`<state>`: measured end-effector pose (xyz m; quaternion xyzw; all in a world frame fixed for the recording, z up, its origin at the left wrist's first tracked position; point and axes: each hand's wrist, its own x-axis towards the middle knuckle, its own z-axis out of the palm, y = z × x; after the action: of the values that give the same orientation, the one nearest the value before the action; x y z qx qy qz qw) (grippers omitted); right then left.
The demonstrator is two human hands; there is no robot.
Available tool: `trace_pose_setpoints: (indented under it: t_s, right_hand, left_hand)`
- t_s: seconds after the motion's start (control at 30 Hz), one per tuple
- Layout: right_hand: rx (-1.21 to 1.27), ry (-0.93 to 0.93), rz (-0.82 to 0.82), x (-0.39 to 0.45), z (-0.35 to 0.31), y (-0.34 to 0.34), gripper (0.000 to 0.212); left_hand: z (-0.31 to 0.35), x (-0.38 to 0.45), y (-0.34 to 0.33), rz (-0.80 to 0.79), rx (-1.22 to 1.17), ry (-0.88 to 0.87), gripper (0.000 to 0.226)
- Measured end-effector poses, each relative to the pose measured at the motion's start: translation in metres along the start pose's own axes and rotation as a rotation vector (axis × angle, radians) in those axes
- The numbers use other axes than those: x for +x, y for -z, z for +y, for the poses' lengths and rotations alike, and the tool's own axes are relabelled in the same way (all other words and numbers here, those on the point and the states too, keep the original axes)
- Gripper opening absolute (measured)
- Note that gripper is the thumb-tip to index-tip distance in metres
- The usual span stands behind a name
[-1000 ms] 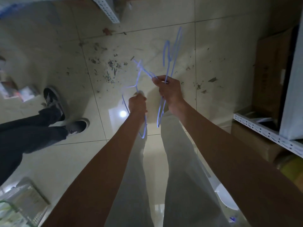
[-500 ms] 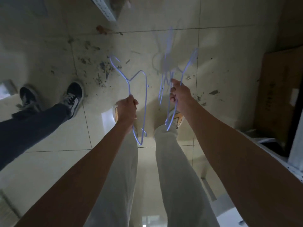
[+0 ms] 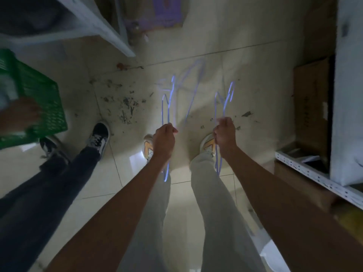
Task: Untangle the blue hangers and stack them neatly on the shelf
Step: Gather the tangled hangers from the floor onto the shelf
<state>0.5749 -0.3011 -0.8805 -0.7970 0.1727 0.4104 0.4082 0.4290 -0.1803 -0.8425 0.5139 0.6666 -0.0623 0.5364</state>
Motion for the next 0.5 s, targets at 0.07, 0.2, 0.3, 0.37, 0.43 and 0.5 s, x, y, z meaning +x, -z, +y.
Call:
trace_pose_setpoints:
  t_s: [0.07,0.2,0.3,0.37,0.43,0.5]
  right_hand:
    - [0.007,0.045,0.042,-0.027,-0.015,0.015,0.013]
    - [0.099,0.053,0.099,-0.084,-0.049,0.045,0.024]
    - [0.236,0.088,0.083,-0.126,-0.077,0.071,0.024]
    - [0.324,0.113,0.087,-0.156,-0.098,0.091,0.021]
    - [0.399,0.141,0.102,-0.189,-0.123,0.112,0.019]
    - [0.479,0.17,0.125,-0.222,-0.149,0.136,0.019]
  left_hand:
    - [0.024,-0.018,0.008,-0.035,-0.019,-0.023,0.033]
    - [0.072,-0.06,0.021,-0.124,-0.01,-0.11,0.034]
    - [0.11,-0.102,0.032,-0.219,0.01,-0.192,0.032]
    - [0.137,-0.128,0.038,-0.309,0.024,-0.235,0.029]
    - [0.168,-0.154,0.041,-0.405,0.032,-0.248,0.026]
    - [0.205,-0.179,0.043,-0.475,0.028,-0.25,0.021]
